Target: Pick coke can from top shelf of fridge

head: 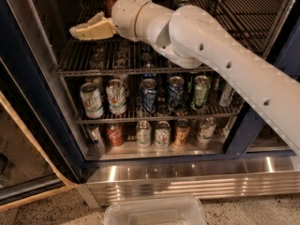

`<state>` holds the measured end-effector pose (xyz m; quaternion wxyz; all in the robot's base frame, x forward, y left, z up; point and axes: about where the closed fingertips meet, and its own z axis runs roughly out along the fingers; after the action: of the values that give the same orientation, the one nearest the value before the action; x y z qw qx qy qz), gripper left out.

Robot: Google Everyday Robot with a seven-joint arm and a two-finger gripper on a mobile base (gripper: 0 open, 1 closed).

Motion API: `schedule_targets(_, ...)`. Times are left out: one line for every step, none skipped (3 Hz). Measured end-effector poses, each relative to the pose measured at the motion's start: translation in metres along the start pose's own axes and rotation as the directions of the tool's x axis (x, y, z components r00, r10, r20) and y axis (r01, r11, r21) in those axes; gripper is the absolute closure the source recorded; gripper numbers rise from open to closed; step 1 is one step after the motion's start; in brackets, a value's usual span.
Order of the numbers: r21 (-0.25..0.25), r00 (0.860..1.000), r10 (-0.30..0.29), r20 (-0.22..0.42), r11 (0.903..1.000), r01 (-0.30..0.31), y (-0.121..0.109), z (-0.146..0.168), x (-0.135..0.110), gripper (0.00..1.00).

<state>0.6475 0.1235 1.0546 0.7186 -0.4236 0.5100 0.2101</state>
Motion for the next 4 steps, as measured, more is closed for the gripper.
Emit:
schedule_targets(-0.024,1.000,-0.008,0.004,0.9997,0.008,0.008,0.005,-0.005,0.00)
schedule_targets(-0.099,0.999,-0.017,-0.033,0.9950,0.013,0.032,0.016,-0.021,0.00)
schedule_targets(-0.160,0.994,0.008,-0.113,0.9868,-0.026,0.052,0.021,-0.029,0.00)
schedule_targets(-0.144,0.989,0.049,-0.138,0.9872,-0.069,0.045,0.018,-0.023,0.00)
